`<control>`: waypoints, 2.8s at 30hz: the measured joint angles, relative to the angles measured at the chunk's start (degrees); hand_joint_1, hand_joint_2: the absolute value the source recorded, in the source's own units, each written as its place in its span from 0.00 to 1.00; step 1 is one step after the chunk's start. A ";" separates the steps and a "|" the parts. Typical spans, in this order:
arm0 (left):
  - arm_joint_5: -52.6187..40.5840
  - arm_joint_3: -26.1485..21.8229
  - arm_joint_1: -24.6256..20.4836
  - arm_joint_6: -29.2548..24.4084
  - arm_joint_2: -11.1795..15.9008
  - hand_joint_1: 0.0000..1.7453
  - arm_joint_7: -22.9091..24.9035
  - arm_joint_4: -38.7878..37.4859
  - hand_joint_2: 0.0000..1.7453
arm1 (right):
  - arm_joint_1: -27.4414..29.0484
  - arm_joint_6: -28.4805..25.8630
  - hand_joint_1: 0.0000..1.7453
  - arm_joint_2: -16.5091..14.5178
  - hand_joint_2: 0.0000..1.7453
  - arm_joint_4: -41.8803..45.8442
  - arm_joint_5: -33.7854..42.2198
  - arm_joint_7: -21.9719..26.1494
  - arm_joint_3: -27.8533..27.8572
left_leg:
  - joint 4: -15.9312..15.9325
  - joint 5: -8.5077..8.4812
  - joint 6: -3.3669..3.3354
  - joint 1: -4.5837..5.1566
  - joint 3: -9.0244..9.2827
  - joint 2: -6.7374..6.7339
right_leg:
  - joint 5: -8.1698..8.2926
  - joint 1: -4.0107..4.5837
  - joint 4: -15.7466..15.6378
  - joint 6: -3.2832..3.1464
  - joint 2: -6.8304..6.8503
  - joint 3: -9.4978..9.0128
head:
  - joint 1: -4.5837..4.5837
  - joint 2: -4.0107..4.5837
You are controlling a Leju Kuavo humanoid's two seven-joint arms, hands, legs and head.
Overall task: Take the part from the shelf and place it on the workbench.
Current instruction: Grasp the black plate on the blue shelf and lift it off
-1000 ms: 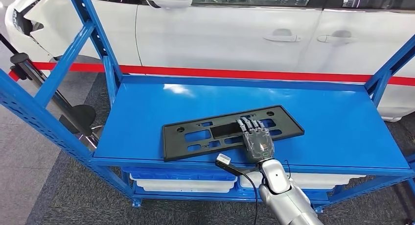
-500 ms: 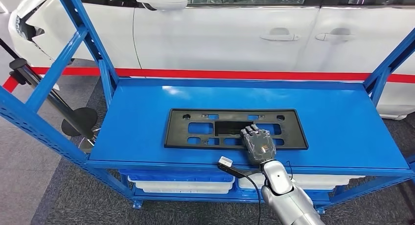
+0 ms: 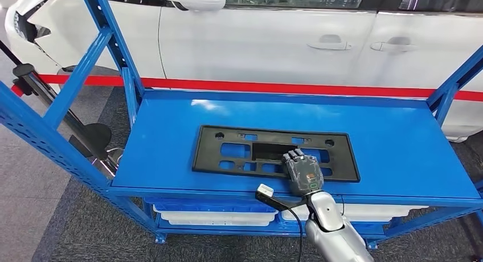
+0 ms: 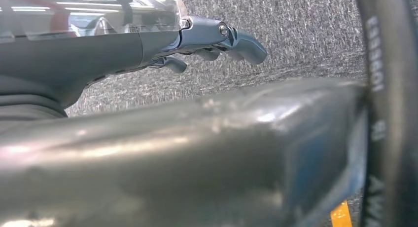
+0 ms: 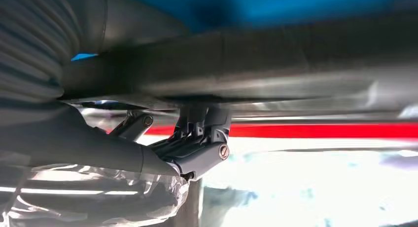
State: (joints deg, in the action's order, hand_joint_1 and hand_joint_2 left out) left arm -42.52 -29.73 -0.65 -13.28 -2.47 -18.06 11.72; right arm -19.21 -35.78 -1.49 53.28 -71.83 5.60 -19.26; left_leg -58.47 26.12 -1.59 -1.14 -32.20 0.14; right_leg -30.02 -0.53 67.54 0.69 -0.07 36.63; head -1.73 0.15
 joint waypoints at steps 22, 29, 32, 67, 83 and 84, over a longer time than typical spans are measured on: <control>1.19 -7.97 0.87 -1.03 -2.73 0.00 -1.47 0.01 1.00 | 24.45 2.42 1.00 -1.34 1.00 51.60 42.05 24.45 -12.93 | -0.18 0.98 1.26 0.09 0.15 -0.03 | 1.11 0.75 -8.79 -1.15 0.49 -5.04 | -0.01 0.00; 1.85 -9.17 0.66 -0.47 -3.12 0.00 -2.03 0.02 1.00 | 26.32 1.75 1.00 -1.11 1.00 51.98 42.49 24.42 -12.94 | 0.32 0.95 0.31 -0.35 0.54 -0.05 | -3.96 -0.48 5.75 0.48 0.20 2.71 | 0.00 0.00; 1.97 -9.78 0.63 -0.74 -3.39 0.00 -1.98 0.02 1.00 | 26.59 1.88 1.00 -1.11 1.00 51.97 44.43 23.29 -12.85 | 0.06 1.52 1.17 -0.53 1.02 0.14 | 1.70 -0.89 -4.99 0.67 0.18 -2.16 | 0.01 0.00; 0.51 -13.07 0.53 -1.23 -4.94 0.00 -0.22 0.04 1.00 | 34.14 4.32 1.00 -1.14 1.00 48.29 54.91 22.92 -7.41 | 0.05 -3.11 1.56 0.45 -2.47 -0.56 | -1.09 -0.24 -10.27 -0.41 -0.19 -10.15 | 0.00 0.00; -0.17 -13.16 0.57 -1.16 -5.15 0.00 -0.32 0.17 1.00 | 36.65 4.04 1.00 -1.14 1.00 47.44 55.35 22.43 -6.47 | 2.20 4.32 0.61 0.94 6.34 -0.40 | 5.85 0.31 -9.05 -0.64 0.46 -1.40 | -0.01 0.00; -0.22 -13.16 0.62 -1.14 -5.18 0.00 -0.31 0.17 1.00 | 36.78 4.05 1.00 -1.14 1.00 47.43 55.33 22.44 -6.45 | 2.46 3.73 0.30 0.84 6.05 -0.51 | 5.31 0.23 -8.70 -0.29 0.37 -1.14 | -0.01 0.00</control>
State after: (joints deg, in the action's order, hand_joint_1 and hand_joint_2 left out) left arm -42.74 -42.89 -0.02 -14.41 -7.65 -18.37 11.89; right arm 17.57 -31.73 -2.62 100.71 -16.50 28.03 -25.71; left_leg -56.01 29.85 -1.29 -0.31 -26.15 -0.36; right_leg -24.72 -0.29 58.84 0.39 0.31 35.49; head -1.73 0.15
